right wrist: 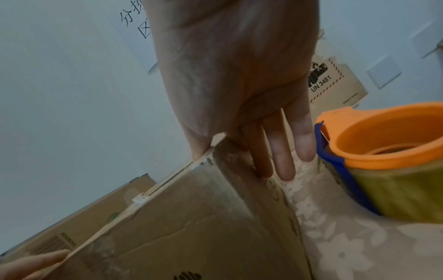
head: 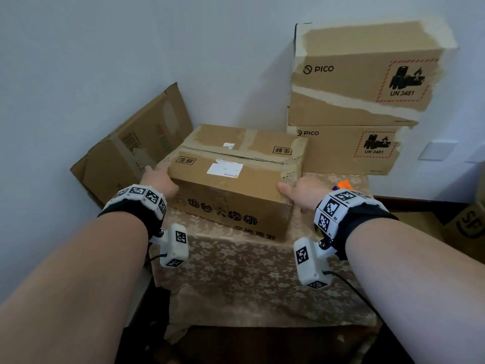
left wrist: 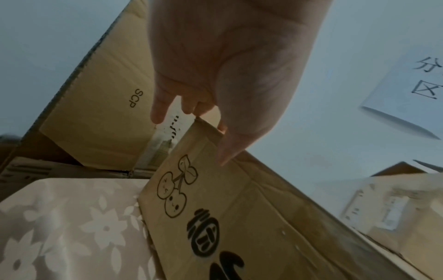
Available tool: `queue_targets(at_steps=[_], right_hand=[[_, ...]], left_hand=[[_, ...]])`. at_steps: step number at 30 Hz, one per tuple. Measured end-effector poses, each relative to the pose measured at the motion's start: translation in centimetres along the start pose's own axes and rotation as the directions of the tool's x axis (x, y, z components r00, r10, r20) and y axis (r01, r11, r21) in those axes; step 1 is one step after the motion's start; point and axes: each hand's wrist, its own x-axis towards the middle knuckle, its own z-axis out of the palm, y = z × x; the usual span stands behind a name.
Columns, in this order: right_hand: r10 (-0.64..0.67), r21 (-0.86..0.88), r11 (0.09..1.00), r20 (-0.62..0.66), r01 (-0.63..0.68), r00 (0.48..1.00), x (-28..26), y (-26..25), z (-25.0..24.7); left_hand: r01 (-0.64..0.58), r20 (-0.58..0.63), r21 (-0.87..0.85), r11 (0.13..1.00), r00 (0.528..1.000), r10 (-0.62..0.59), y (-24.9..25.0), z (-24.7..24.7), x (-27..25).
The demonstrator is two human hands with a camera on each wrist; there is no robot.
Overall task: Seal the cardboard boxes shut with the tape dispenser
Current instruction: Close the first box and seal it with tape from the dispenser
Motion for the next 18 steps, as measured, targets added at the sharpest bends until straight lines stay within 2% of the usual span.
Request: queue_targets(at_steps=[3, 7, 14, 16, 18], right_hand=[[0.041, 0.089, 0.995, 0.015, -0.042, 0.999, -0.1, -0.2, 0.3], [0.144, 0.261, 0.951, 0.104, -0.167, 0.984, 0.6, -0.2, 0.9], [0.167, 0.254, 0.946, 0.146, -0.2, 0.975, -1.5, -1.3, -0.1], [0.169, 0.248, 0.948, 0.147, -0.201, 0.975, -2.2, -1.8, -0.1], [0.12, 0.223, 0.964, 0.122, -0.146, 0.985, -2.6, -2.4, 0.1]], left_hand=[[-0.042, -0.024, -0.026, 0.999, 0.999, 0.042, -0.7, -0.4, 0.2], [-0.038, -0.003, -0.041, 0.998, 0.999, 0.038, -1.5, -1.0, -0.8], [-0.002, 0.021, 0.132, 0.991, 1.0, -0.001, -3.1, -2.9, -3.5], [0.011, 0.063, 0.204, 0.979, 0.998, -0.024, -3.8, -3.2, -4.4], [0.009, 0.141, 0.291, 0.957, 0.989, -0.053, -4.4, -3.2, -5.5]])
